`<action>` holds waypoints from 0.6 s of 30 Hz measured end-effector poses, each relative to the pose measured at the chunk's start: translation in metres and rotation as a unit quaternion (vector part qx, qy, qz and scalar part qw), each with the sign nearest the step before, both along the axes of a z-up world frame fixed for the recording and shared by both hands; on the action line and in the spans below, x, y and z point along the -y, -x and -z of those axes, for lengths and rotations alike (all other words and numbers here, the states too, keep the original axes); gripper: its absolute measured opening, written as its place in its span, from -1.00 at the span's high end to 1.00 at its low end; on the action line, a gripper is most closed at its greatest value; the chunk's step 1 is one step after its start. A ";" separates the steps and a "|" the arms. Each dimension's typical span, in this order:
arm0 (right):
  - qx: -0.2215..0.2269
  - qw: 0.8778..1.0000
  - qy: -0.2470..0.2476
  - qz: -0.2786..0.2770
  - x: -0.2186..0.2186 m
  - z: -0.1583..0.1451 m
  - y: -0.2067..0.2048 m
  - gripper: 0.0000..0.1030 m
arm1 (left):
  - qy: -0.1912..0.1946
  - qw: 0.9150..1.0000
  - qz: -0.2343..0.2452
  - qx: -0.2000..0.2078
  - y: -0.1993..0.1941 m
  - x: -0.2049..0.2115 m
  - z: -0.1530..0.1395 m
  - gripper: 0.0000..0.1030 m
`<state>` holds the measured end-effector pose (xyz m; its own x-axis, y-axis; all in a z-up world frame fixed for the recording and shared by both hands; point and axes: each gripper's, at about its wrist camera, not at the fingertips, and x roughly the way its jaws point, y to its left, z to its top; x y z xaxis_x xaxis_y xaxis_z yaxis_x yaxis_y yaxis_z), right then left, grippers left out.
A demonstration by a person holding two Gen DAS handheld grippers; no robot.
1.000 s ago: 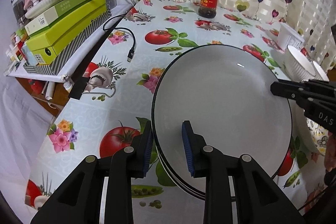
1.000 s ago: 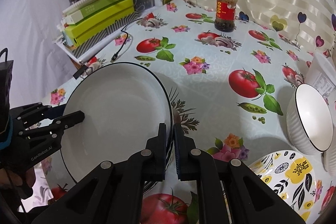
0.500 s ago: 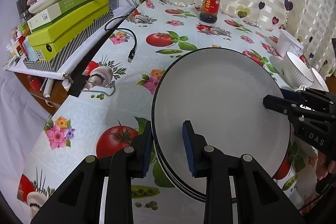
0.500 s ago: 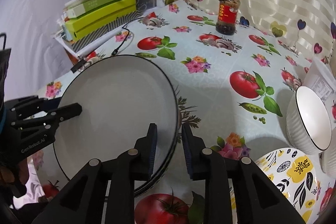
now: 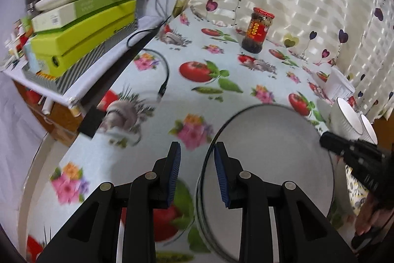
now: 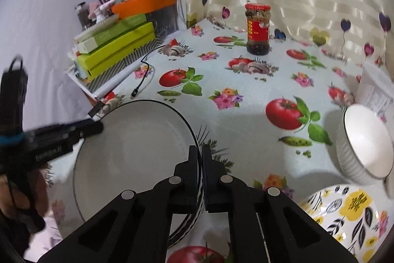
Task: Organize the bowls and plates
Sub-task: 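Open the right gripper while the left gripper opens and withdraws from the plate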
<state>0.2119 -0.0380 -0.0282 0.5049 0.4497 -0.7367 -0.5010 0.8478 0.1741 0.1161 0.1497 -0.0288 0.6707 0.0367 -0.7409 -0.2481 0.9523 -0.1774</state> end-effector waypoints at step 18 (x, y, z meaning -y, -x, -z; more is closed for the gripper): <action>-0.036 0.999 0.041 -0.003 -0.007 -0.005 0.003 0.94 | -0.036 0.997 0.065 -0.012 -0.003 0.026 -0.008 0.43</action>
